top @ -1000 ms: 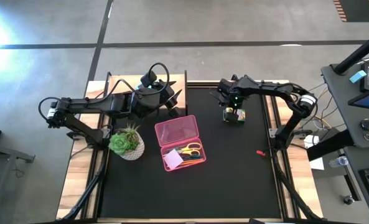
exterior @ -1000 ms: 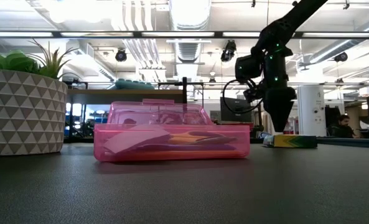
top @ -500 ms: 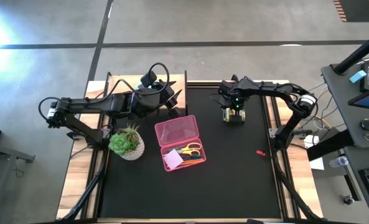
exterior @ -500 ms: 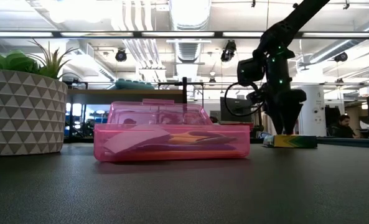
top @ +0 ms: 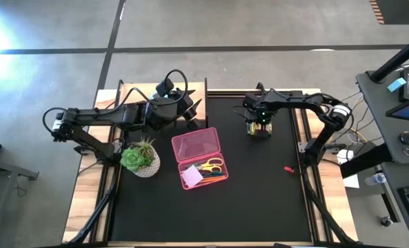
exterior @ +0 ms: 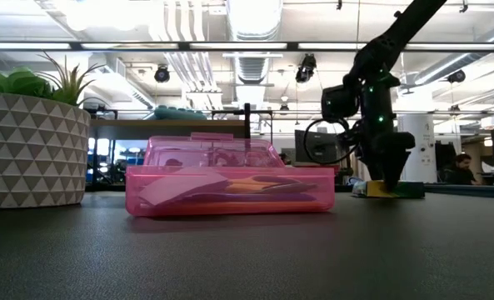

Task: Pack school essentials
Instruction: Put the crayon box into the pink box

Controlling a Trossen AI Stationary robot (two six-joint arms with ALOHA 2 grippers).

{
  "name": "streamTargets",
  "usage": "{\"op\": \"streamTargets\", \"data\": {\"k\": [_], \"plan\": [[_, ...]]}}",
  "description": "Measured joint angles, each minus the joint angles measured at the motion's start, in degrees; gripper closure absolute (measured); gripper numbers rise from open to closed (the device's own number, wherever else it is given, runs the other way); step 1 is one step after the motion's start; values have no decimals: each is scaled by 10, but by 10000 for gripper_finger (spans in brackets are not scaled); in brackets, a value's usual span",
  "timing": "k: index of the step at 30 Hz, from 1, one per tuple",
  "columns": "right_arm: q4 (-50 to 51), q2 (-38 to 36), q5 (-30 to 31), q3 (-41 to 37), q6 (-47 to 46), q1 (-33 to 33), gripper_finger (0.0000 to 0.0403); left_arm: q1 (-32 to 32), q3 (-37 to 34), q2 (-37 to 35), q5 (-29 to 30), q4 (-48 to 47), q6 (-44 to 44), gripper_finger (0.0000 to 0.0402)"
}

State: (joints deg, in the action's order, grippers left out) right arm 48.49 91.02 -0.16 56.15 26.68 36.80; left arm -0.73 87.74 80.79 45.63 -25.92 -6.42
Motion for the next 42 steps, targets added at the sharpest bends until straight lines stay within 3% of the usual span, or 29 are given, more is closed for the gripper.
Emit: {"op": "streamTargets", "data": {"k": [8, 27, 37, 42], "plan": [[-24, 0, -5, -15, -92, 0, 7, 0, 0, 0, 0, 0, 0, 244], [-26, 0, 2, -20, -132, -10, 12, 0, 0, 0, 0, 0, 0, 244], [-18, -4, -14, -17, -168, -11, 95, 0, 0, 0, 0, 0, 0, 244], [22, -21, -13, 19, -178, -25, 110, 0, 0, 0, 0, 0, 0, 244]]}}
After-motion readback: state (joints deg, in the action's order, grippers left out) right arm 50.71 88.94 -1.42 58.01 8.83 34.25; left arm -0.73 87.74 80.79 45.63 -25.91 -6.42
